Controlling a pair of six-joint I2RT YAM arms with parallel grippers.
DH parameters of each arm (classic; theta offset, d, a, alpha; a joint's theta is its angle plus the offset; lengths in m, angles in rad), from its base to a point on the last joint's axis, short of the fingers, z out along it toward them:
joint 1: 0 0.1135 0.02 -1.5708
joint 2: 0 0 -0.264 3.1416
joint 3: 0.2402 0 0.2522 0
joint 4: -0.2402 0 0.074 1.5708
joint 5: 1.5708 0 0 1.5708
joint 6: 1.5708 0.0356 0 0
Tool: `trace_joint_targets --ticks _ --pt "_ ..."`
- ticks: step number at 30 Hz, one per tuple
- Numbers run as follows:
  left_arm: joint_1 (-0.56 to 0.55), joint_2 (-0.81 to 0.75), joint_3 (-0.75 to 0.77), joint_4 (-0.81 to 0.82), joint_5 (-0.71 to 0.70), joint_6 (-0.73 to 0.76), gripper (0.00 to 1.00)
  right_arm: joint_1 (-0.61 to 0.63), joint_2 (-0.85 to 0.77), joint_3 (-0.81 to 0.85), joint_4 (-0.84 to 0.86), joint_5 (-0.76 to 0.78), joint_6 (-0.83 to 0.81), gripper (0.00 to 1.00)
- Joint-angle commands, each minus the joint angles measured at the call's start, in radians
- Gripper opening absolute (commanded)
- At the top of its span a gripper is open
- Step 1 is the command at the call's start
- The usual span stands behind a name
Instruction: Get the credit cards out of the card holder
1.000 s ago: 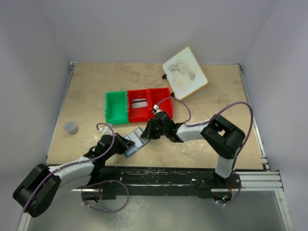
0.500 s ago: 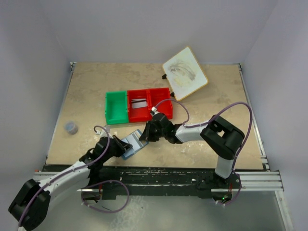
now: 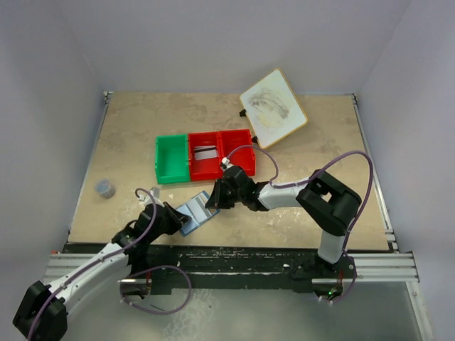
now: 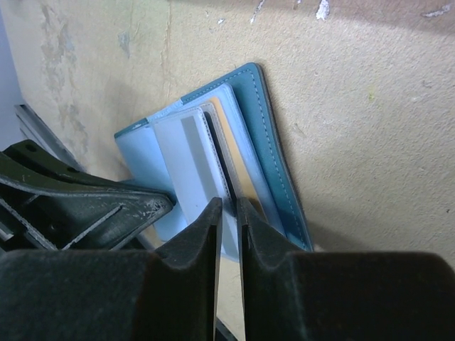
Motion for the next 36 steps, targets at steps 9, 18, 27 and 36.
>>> trace_joint_targets --ticks 9,18,27,36 --pt "-0.003 0.218 0.296 -0.183 -0.219 0.154 0.16 0.003 -0.142 0.067 -0.249 0.167 -0.096 0.23" --pt "-0.002 0.392 0.452 -0.239 -0.372 0.290 0.35 0.062 -0.243 -0.063 0.015 -0.001 -0.012 0.30" --pt "0.004 0.493 0.378 -0.134 -0.277 0.249 0.34 0.156 -0.073 -0.053 0.201 -0.068 0.109 0.31" --pt "0.004 0.428 0.238 -0.075 -0.087 0.201 0.29 0.142 -0.022 -0.090 0.178 -0.058 0.175 0.31"
